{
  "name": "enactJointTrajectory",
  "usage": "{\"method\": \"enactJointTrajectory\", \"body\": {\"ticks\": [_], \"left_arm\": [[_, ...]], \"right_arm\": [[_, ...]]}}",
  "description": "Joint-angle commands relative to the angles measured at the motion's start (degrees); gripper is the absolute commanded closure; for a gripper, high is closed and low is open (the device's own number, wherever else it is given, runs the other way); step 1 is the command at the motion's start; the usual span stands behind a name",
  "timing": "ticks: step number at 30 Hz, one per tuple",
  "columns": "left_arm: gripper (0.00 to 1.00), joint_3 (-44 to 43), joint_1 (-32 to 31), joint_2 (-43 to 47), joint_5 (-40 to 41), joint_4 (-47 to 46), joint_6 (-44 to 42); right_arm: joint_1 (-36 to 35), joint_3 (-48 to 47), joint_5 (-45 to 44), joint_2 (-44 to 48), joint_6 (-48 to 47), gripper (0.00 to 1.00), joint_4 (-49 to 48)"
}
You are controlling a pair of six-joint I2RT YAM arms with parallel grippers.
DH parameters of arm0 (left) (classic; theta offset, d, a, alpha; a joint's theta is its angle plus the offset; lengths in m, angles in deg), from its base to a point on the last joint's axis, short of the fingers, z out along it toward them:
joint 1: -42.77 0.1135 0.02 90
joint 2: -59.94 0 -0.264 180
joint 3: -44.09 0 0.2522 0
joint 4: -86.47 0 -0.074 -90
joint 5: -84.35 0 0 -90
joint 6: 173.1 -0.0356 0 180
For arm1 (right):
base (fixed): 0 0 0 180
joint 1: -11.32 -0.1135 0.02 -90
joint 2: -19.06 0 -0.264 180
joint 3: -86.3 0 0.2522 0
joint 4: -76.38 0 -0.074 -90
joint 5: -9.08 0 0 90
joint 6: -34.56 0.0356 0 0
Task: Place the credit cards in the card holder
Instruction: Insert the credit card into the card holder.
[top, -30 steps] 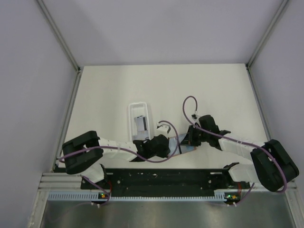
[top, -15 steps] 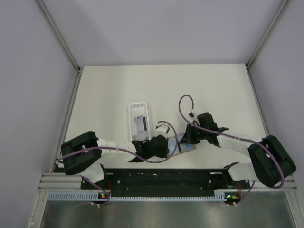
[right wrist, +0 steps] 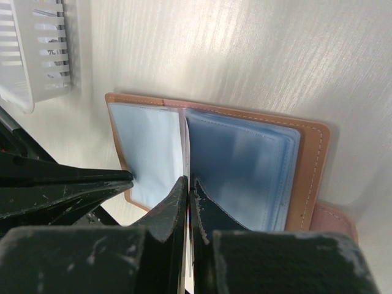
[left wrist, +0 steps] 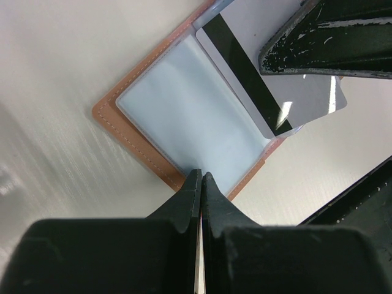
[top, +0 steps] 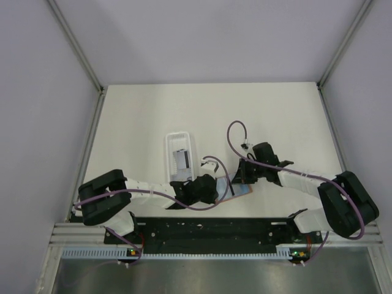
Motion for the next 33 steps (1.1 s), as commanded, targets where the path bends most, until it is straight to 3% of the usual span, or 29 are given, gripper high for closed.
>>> {"method": "enactJointTrajectory", "body": {"ticks": [1, 15, 33], "left_arm": [[1.00, 0.8, -0.2, 1.4, 1.2, 1.9, -0.2], [1.00, 0.8, -0.2, 1.7, 1.5, 2.3, -0.2], [1.00, 0.8, -0.2, 1.2, 1.6, 2.3, 0.1]], "right_arm": [[0.4, -1.7, -1.7, -2.2, -2.5, 1.00, 0.1], [0.4, -0.6, 5.8, -5.7, -0.9, 1.00, -5.6], [0.4, 2.0, 8.9, -1.7, 1.7, 1.00, -2.5]]}}
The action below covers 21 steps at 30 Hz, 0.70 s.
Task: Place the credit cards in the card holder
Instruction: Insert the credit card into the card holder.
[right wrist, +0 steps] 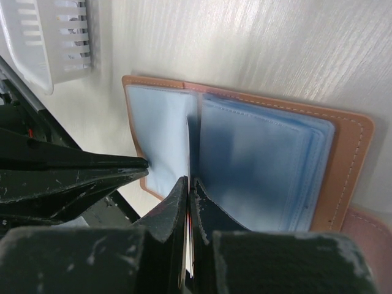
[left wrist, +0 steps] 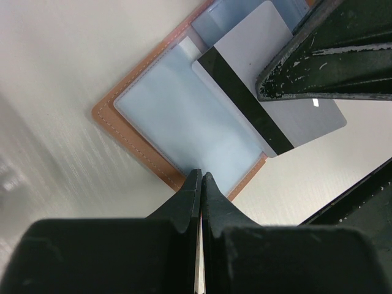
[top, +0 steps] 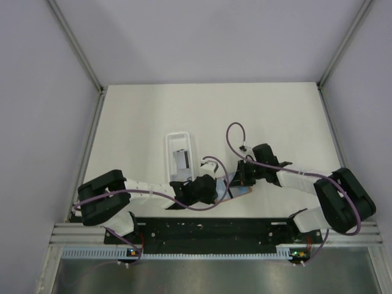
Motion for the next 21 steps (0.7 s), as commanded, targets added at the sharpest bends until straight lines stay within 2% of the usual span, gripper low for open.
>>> {"method": "enactJointTrajectory", "body": {"ticks": [1, 8, 21], "left_arm": [[1.00, 0.8, 0.0, 0.9, 1.1, 1.5, 0.1], [1.00, 1.0, 0.0, 1.0, 1.1, 1.5, 0.3], [1.00, 1.1, 0.0, 1.1, 1.1, 1.7, 0.2]], "right_arm": [[0.3, 1.7, 3.0, 1.2, 0.8, 1.00, 0.2], [0.3, 2.8, 6.7, -0.8, 3.5, 1.00, -7.6], [0.8, 1.4, 5.5, -3.0, 4.8, 1.00, -10.8]]}}
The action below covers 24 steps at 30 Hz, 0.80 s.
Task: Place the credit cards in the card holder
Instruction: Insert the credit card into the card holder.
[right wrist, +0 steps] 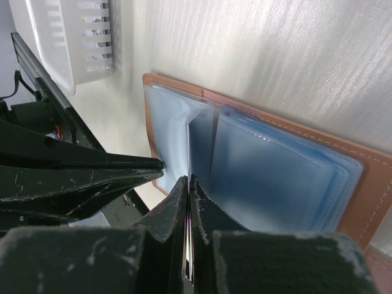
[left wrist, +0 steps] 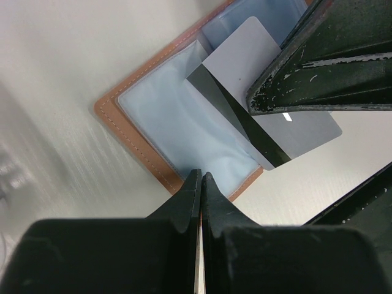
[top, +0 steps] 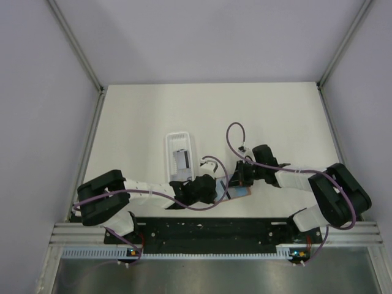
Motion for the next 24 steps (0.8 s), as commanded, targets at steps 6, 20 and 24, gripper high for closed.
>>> {"method": "enactJointTrajectory", "body": {"ticks": [6, 20, 24], "left_arm": [[1.00, 1.1, 0.0, 0.9, 0.8, 1.2, 0.3], [1.00, 0.8, 0.0, 1.0, 0.8, 1.6, -0.1], [1.00, 0.6, 0.0, 0.8, 0.8, 1.6, -0.1]], "right_arm": [[0.6, -2.7, -3.2, -0.3, -0.9, 1.00, -1.1], [0.6, -3.8, -5.0, -2.7, -1.4, 1.00, -2.5], [0.6, -2.7, -3.7, -3.6, -0.5, 1.00, -4.6]]}}
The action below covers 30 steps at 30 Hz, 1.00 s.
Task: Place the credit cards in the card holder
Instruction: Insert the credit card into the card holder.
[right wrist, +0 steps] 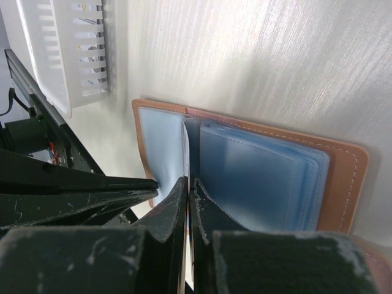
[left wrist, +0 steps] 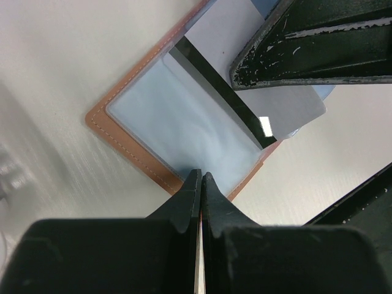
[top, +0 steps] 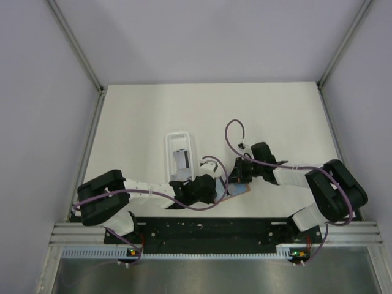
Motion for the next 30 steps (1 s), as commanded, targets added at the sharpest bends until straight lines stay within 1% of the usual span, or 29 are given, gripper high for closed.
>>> {"method": "enactJointTrajectory", "body": {"ticks": [1, 6, 17, 21, 25, 26, 27, 30], "left_arm": [[1.00, 0.5, 0.0, 0.6, 0.7, 1.5, -0.1], [1.00, 0.3, 0.0, 0.3, 0.5, 1.4, -0.1], [1.00, 0.3, -0.1, 0.7, 1.2, 1.4, 0.4], [1.00, 0.0, 0.0, 1.3, 1.6, 1.6, 0.2], [0.99, -0.4, 0.0, 4.2, 2.9, 3.3, 0.4], [0.97, -0.3, 0.0, 5.4, 3.3, 3.6, 0.6], [0.93, 0.2, 0.0, 7.7, 4.3, 4.3, 0.5], [0.84, 1.0, 0.0, 10.0, 5.9, 5.7, 0.9]], "right_arm": [[0.3, -0.1, -0.2, -1.5, -0.1, 1.00, -4.3], [-0.3, 2.3, 1.8, -1.8, 1.8, 1.00, -7.3], [-5.5, 5.4, 0.1, -2.3, 6.8, 1.00, -12.8], [-6.4, 5.4, -1.7, -1.9, 7.2, 1.00, -12.0], [-6.4, 5.5, -5.3, -0.4, 6.4, 1.00, -8.7], [-6.5, 5.3, -6.1, -0.2, 6.0, 1.00, -7.9], [-6.4, 5.2, -7.3, 0.6, 5.5, 1.00, -6.1], [-6.4, 5.2, -8.4, 1.2, 5.1, 0.99, -4.9]]}}
